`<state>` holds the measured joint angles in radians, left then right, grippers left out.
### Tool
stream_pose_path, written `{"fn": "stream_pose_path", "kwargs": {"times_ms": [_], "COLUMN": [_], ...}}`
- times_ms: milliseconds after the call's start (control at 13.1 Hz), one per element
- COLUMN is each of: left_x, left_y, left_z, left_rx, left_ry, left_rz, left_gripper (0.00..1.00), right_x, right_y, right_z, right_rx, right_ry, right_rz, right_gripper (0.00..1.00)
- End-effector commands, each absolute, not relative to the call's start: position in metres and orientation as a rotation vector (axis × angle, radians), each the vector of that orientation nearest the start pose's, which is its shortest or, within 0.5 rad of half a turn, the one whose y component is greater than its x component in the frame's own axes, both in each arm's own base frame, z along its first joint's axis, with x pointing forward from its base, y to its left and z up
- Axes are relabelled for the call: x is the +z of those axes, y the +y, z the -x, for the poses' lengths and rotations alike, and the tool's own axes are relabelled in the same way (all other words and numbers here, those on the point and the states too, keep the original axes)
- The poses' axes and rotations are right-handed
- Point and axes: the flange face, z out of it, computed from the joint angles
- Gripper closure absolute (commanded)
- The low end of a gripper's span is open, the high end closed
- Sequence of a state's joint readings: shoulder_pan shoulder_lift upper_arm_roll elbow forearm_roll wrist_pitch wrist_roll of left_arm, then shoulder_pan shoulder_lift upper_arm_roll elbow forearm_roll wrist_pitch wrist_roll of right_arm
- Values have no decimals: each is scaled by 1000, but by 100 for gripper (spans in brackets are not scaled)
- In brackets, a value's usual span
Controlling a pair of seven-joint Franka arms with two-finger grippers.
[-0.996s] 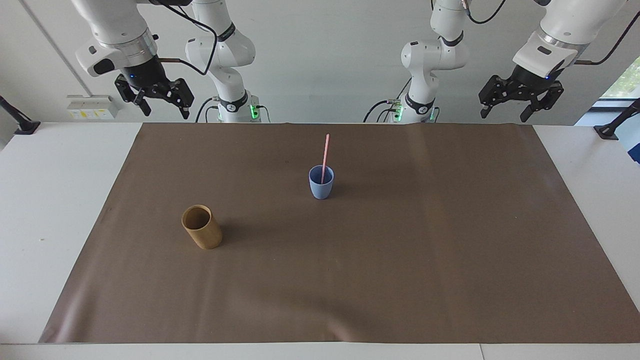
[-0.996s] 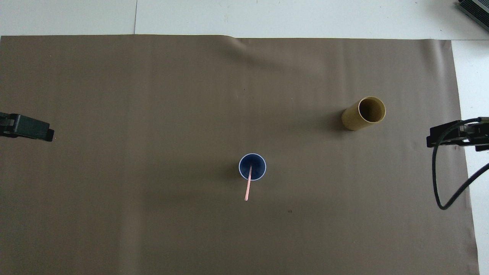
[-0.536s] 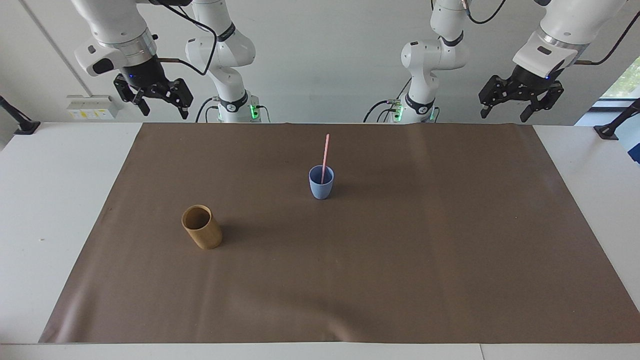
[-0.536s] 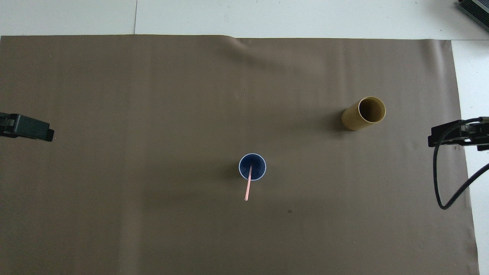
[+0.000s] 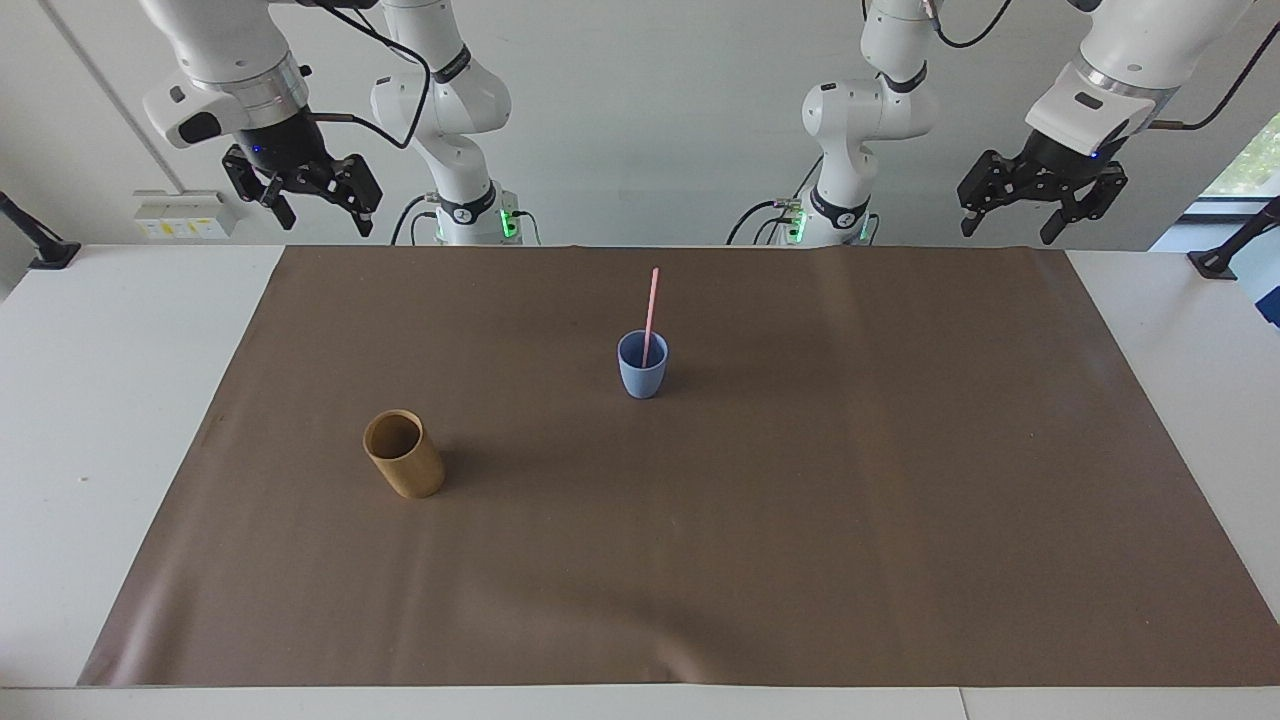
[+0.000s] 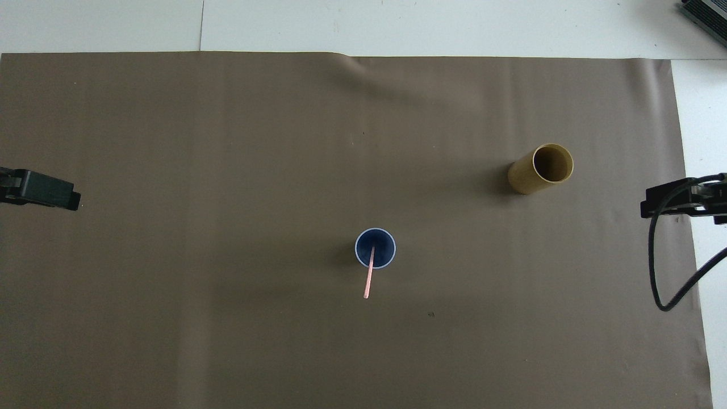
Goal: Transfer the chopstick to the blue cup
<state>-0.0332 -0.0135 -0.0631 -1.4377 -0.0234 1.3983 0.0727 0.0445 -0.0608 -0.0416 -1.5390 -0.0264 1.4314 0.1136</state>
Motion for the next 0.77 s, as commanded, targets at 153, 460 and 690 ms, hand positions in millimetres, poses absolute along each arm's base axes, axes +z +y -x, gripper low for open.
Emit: {"fn": "stream_pose_path", "kwargs": {"times_ms": [153,460,690], "left_x": [680,679,679], "left_y": [-50,-50,-50], "left_z": [-521,-521,-521], "left_rx": [53,56,56], "left_ry": [267,267,267], "left_rz": [3136,3136,3136], "left_gripper": [0,0,0], "right_x": [664,664,664], "right_y": [-9,-9,-9], "right_z": [-515,-515,-514], "right_rx": [69,70,71], "right_ry": [166,171,174], "right_rz": [3155,3146,3111], "right_gripper": [0,0,0]}}
